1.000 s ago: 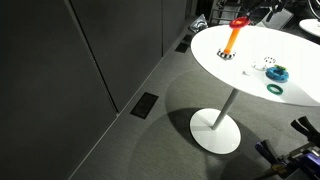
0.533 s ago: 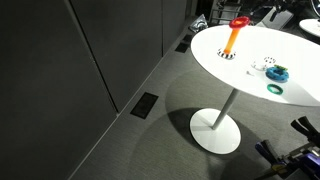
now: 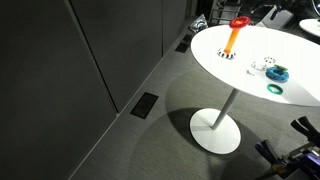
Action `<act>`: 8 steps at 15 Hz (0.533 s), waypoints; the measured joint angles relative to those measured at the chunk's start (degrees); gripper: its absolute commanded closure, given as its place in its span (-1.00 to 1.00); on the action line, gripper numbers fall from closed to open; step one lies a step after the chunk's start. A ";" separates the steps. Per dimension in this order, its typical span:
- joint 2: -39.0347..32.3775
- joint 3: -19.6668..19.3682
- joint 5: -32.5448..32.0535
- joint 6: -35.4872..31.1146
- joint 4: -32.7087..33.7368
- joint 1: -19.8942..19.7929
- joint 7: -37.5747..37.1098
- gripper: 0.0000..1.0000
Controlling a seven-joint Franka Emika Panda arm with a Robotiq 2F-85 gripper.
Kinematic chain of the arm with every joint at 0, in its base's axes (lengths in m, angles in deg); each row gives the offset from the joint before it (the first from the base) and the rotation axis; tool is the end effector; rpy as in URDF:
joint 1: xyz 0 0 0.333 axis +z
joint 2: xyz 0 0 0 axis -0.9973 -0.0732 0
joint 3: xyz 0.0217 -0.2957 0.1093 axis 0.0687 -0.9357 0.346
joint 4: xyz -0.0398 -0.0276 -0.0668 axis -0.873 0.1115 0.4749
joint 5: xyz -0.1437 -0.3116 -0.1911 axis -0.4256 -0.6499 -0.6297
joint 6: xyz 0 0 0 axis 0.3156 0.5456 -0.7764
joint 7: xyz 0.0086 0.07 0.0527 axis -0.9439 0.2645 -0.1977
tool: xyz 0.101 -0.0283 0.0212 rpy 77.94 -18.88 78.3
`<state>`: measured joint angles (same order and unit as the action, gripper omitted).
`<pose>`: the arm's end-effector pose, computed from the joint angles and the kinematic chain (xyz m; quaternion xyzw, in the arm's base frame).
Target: Remove the top two circular objects on the orange object then put the pink object
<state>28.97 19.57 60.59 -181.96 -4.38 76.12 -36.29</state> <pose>0.7054 -0.2205 0.3345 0.9444 -0.3286 -0.0055 0.0111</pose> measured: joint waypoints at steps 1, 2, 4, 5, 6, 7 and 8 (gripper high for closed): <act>0.00 0.10 0.03 -0.58 0.06 0.00 0.00 -1.00; 0.00 0.21 0.03 -1.22 0.10 0.00 0.00 -1.00; -0.01 0.42 0.03 -2.58 0.11 0.00 0.00 -1.00; -0.01 0.51 0.03 -3.15 0.11 0.00 0.00 -1.00; -0.02 0.59 0.03 -3.58 0.11 0.00 0.00 -1.00; -0.05 0.64 0.03 -3.99 0.11 0.00 0.00 -1.00; -0.11 0.67 0.03 -4.37 0.11 0.00 0.00 -1.00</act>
<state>28.86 20.24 60.63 -186.33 -4.27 76.12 -36.29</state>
